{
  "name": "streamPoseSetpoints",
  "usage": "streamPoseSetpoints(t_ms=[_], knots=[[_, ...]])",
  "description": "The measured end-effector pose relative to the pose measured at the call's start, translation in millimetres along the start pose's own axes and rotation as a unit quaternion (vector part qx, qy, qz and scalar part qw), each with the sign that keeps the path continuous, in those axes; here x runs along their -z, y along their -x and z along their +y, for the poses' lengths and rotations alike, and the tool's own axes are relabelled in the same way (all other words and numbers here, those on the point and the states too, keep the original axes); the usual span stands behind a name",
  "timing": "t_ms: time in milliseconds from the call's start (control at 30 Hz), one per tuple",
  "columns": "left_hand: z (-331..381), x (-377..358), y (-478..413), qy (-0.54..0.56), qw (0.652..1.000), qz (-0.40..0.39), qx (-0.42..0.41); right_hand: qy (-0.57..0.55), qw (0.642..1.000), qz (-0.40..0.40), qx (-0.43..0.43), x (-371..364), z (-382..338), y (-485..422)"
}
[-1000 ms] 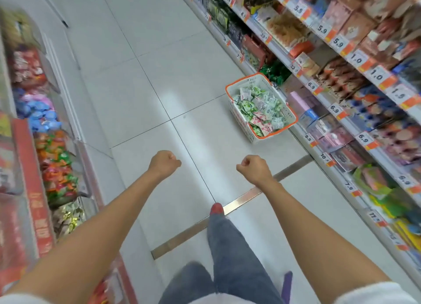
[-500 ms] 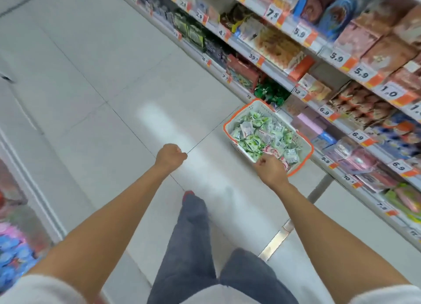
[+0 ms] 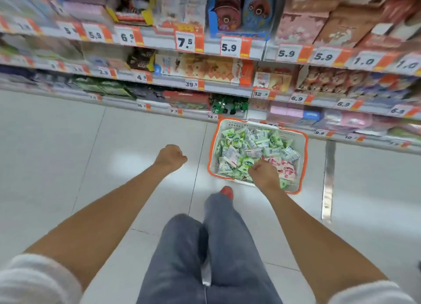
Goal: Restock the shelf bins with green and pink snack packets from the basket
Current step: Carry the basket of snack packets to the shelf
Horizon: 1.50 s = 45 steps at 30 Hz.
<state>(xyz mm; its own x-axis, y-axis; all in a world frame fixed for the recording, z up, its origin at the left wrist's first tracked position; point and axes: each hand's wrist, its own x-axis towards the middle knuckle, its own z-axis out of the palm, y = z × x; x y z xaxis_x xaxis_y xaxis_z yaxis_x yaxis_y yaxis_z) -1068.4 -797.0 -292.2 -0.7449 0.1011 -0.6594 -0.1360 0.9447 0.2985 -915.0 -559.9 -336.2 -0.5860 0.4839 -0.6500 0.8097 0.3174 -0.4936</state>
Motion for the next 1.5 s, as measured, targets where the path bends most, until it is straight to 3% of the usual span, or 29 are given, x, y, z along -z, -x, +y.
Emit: streamPoseSetpoints(t_ms=[200,467,633,733,867,967,1067,1200,1500], knots=[[99.1,-17.5,-113.1,-0.134,0.982,-0.095,-0.098,-0.155,0.978,0.087,-0.106,-16.7,0.8,-45.3],[190.6,-129.6,-234.1,-0.327,0.898,-0.196,-0.219,-0.325,0.879,0.185,-0.297,-84.7,66.1,-115.4],[202.6,-228.5,-324.0,-0.356,0.870,-0.148,-0.306,-0.425,0.756,0.264,-0.422,-162.1,124.9,-167.3],[208.4,-289.6,-367.5,-0.376,0.868,-0.085,-0.312,-0.485,0.697,0.241,-0.469,-213.5,160.6,-201.1],[217.9,-343.1,-392.8,-0.353,0.874,-0.063,-0.329,-0.591,0.662,0.195,-0.417,-243.6,189.5,-229.5],[224.8,-360.8,-408.8,-0.313,0.894,-0.060,-0.313,-0.577,0.671,0.231,-0.405,-252.5,206.4,-238.0],[234.3,-352.3,-399.8,-0.284,0.911,-0.092,-0.285,-0.564,0.675,0.239,-0.410,-259.4,216.5,-231.0],[235.1,-326.9,-350.1,-0.338,0.888,-0.133,-0.283,-0.558,0.655,0.268,-0.433,-232.1,197.5,-173.0],[260.0,-277.7,-109.1,-0.411,0.833,-0.237,-0.285,-0.594,0.567,0.269,-0.504,-168.6,185.6,54.0]])
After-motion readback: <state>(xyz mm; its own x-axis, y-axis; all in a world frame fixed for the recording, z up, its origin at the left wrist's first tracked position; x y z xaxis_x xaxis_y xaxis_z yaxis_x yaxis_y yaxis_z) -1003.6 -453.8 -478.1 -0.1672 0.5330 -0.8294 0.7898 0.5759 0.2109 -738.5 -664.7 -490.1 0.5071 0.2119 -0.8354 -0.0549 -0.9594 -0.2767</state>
